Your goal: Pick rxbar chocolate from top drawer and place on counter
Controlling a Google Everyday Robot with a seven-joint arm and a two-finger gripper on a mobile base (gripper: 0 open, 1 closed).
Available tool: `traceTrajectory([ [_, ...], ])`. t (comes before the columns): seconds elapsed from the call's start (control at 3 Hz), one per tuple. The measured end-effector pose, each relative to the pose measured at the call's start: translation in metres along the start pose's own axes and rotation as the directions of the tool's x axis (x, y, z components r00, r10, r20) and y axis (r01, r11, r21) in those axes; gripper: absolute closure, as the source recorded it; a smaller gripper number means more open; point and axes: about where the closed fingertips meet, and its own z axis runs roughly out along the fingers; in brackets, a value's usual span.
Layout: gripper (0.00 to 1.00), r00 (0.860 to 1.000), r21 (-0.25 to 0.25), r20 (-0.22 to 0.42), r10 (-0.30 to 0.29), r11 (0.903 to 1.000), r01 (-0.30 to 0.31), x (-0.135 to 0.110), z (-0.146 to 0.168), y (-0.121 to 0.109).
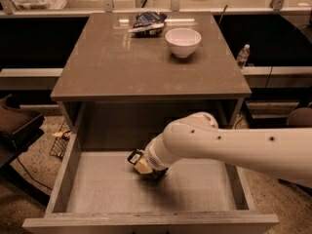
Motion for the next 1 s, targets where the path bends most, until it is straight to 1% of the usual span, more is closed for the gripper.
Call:
traceTrajectory([
  [0.33,1.0,0.993,0.007,0.111,-0.035,0.9994,0.034,-0.044,-0.12,0.013],
  [0.67,1.0,0.978,-0.017,0.182,-0.104,0.9939,0.109,-0.081,-0.192,0.011],
  [1.0,1.0,0.95,-0.023,0.244,-0.193,0.9784,0.205,-0.14,-0.232,0.004],
])
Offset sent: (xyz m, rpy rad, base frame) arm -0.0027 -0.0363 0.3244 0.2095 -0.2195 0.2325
